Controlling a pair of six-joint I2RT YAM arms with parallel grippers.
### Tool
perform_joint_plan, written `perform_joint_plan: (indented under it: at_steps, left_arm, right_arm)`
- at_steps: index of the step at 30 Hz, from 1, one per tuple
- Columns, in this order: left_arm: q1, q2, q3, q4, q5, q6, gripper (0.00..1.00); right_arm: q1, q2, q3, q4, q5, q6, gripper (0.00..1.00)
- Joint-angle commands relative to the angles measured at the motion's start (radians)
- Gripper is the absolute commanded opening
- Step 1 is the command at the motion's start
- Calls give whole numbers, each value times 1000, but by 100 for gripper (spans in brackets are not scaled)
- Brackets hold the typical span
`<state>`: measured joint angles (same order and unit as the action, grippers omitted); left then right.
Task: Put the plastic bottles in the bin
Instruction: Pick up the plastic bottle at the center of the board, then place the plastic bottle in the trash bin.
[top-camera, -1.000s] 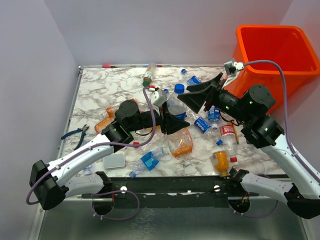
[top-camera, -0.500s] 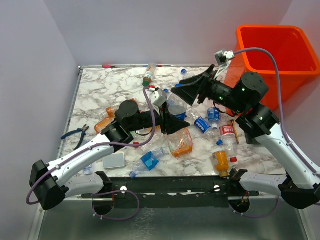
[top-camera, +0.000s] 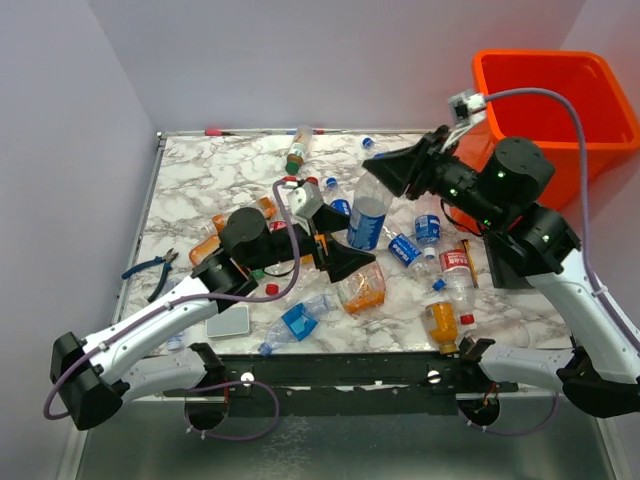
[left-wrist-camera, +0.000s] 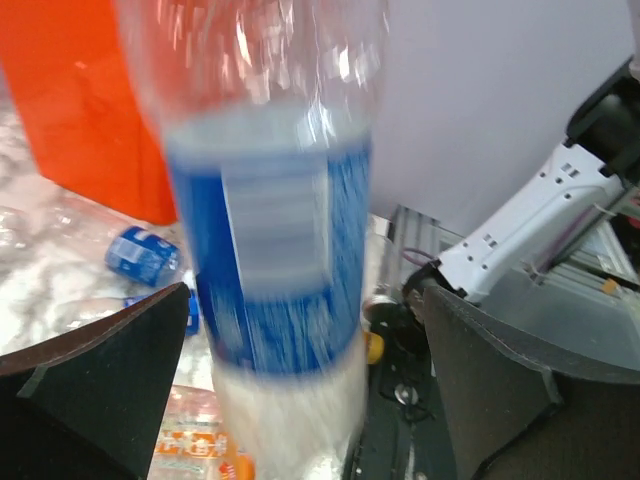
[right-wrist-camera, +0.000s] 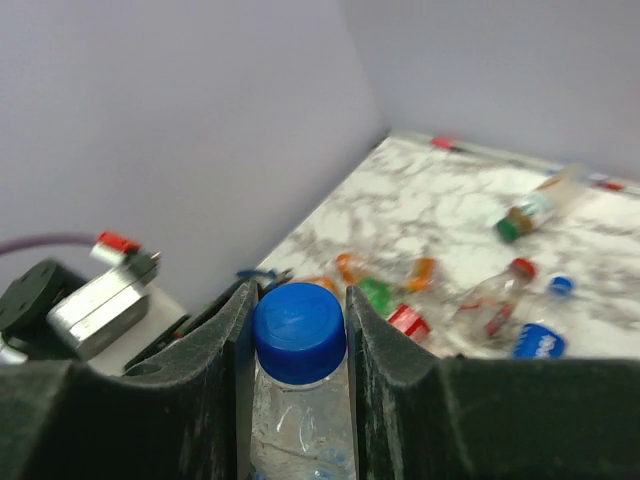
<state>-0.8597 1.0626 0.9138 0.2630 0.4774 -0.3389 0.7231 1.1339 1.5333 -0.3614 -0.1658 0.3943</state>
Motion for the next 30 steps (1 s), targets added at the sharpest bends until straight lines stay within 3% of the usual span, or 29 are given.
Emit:
perform_joint_plan:
  at_steps: [1,4,8,12,17,20,25,30]
  left_arm:
    - [-4,-136,-69,3,-248,104,99]
    - [-4,-216,-129,7,-427,156,99]
    - [-4,-288,-190,19,-570,205,99]
    - [-5,-330,-242,31,-654,234,99]
    - [-4,-352,-295,42,-735,236,99]
    - [-3,-364,-315,41,-780,216,99]
    - [-5,-371,-323,-1,-894,201,99]
    - [-3,-329,-259,-105,-954,197,99]
  right_arm:
    - [-2,-81,134,-66,475,-119,0]
    - [-3,-118,127,96,794,-250,1]
    - [-2,-107,55,593,1045,-621,1]
    - [-5,19,50,1189,1076,-1048,1]
    - [-92,278,240,1468,1031,-1410,1]
    - [-240,361,297,1389,1072,-1343,1]
    - [-477,324,245,859,1123,-772,1]
    - [-566,329,240,491,1065,-478,0]
